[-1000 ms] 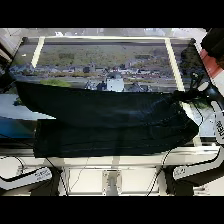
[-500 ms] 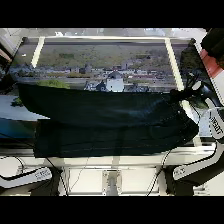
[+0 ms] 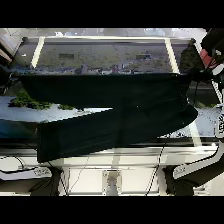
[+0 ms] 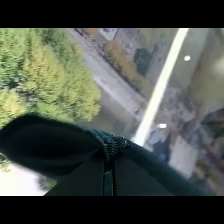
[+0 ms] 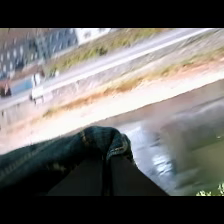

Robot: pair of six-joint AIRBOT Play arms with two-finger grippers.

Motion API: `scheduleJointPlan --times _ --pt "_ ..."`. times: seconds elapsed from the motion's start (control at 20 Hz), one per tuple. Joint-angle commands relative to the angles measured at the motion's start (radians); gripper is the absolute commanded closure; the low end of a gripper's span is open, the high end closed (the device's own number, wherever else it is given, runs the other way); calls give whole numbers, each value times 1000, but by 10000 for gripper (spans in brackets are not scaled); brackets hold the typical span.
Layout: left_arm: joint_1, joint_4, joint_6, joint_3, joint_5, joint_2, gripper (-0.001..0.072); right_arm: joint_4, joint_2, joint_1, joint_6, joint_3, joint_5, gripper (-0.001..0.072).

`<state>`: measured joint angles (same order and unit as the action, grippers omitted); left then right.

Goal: Fold the clothes and pants, and hang the long-sleeved shirts on hangers.

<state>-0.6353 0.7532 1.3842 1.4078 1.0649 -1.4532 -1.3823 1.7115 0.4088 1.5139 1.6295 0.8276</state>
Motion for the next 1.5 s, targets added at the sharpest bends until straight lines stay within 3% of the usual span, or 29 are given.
scheduleJointPlan --times 0.0,0.15,0.4,0.45,0.5,0.55,0.65,0.7,0.95,1.1,1.15,1.2,1.25,1.3,1.4,1.45 --pt "22 -138 2 1 -106 -101 681 3 23 14 107 28 -67 693" --pt "87 -270 -34 2 -229 -204 681 56 70 5 127 28 -113 693" --pt "159 -451 -177 2 -381 -281 679 108 117 1 123 28 -188 690" --pt "163 -477 -217 2 -404 -281 673 109 117 1 106 28 -203 605" --pt "164 -507 -244 2 -412 -281 667 116 119 1 83 34 -203 447" --pt "167 -541 -269 3 -414 -281 594 120 127 3 68 56 -170 439" --pt "166 -605 -306 11 -380 -279 303 116 140 9 58 120 -91 422" --pt "163 -608 -330 26 -343 -279 262 97 139 10 55 161 -51 392" --pt "132 -604 -382 112 -155 -227 261 -8 131 26 47 446 233 370" --pt "82 -599 -382 112 -9 -145 261 -26 50 52 -50 438 371 374" --pt "57 -552 -378 111 64 -114 263 -51 14 55 -100 413 417 424" --pt "28 -394 -327 111 163 -78 298 -112 -32 59 -155 368 462 675" --pt "5 -155 -213 111 262 -45 361 -176 -87 61 -177 300 473 690" --pt "-6 149 -131 101 377 -8 361 -211 -143 75 -177 226 463 690" --pt "-16 574 -88 13 470 80 360 -193 -268 123 -175 38 406 689" --pt "-29 667 -93 -63 455 136 360 -180 -328 143 -174 -63 375 689"
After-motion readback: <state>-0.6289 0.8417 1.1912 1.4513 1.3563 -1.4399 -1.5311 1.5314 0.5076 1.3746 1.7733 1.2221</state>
